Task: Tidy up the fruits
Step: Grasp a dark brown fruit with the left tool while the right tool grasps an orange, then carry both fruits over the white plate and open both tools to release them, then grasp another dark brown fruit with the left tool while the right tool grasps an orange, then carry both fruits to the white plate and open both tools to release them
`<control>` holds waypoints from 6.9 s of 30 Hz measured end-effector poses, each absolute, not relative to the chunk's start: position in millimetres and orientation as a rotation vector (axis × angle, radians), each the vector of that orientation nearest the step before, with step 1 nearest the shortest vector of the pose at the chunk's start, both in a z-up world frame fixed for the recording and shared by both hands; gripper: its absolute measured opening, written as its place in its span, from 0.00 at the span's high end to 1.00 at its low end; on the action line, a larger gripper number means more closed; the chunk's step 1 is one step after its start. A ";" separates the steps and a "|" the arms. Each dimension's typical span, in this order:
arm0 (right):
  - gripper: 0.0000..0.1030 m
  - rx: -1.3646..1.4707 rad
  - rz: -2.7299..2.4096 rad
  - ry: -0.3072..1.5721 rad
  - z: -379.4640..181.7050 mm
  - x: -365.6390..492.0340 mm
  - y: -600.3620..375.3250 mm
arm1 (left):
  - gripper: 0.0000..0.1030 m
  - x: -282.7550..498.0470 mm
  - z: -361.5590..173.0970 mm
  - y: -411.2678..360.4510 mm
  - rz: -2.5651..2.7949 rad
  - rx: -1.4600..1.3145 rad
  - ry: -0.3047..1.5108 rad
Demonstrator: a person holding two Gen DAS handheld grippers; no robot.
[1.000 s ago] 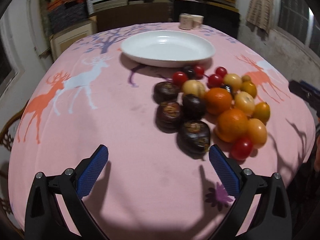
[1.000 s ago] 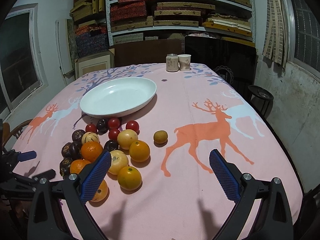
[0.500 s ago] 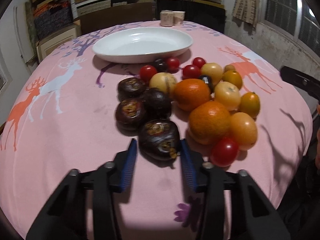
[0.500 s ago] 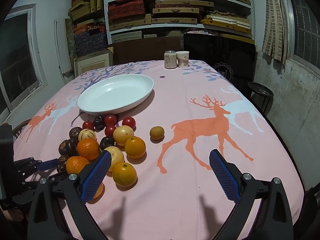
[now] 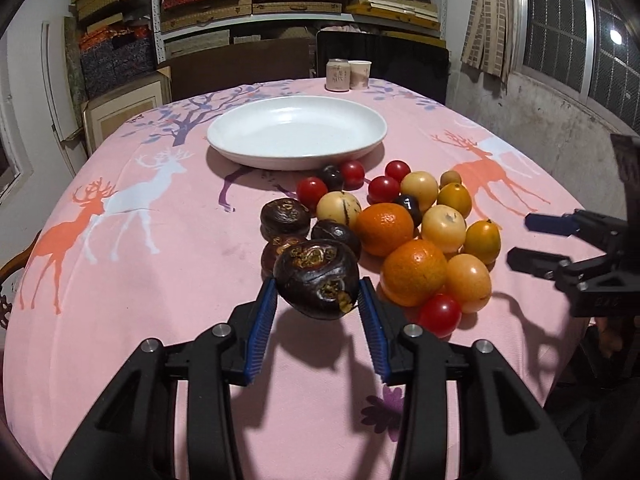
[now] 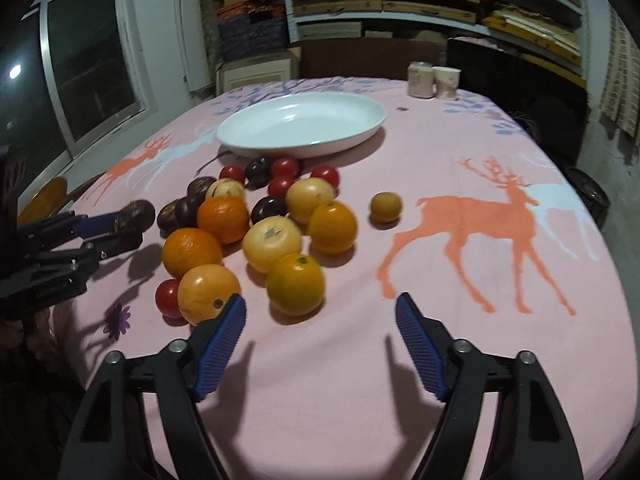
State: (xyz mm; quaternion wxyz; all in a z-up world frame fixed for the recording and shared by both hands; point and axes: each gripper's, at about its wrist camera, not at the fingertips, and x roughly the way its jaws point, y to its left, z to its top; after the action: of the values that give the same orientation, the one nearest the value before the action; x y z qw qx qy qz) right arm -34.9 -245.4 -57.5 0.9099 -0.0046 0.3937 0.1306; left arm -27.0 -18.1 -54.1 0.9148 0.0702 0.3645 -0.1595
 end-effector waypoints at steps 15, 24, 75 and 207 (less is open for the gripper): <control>0.64 0.000 0.297 0.845 -72.9 -12.5 -227.7 | 0.60 -25.9 -61.0 -15.2 -0.328 0.138 0.776; 0.64 0.030 0.300 0.810 -61.0 -20.8 -235.9 | 0.60 -25.4 -52.8 -6.4 -0.321 0.101 0.743; 0.32 0.176 0.323 0.812 9.5 159.3 -244.7 | 0.27 136.6 -11.6 -6.6 -0.384 0.118 0.804; 0.64 0.121 0.345 0.817 -5.1 207.8 -225.2 | 0.60 220.6 -26.6 -20.0 -0.302 0.100 0.818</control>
State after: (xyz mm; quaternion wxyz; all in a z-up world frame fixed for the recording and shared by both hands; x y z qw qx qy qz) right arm 207.8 -225.2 -5.1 0.9016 0.0586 0.3948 0.1667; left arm 220.6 -20.0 -26.6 0.9052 0.0484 0.3960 -0.1464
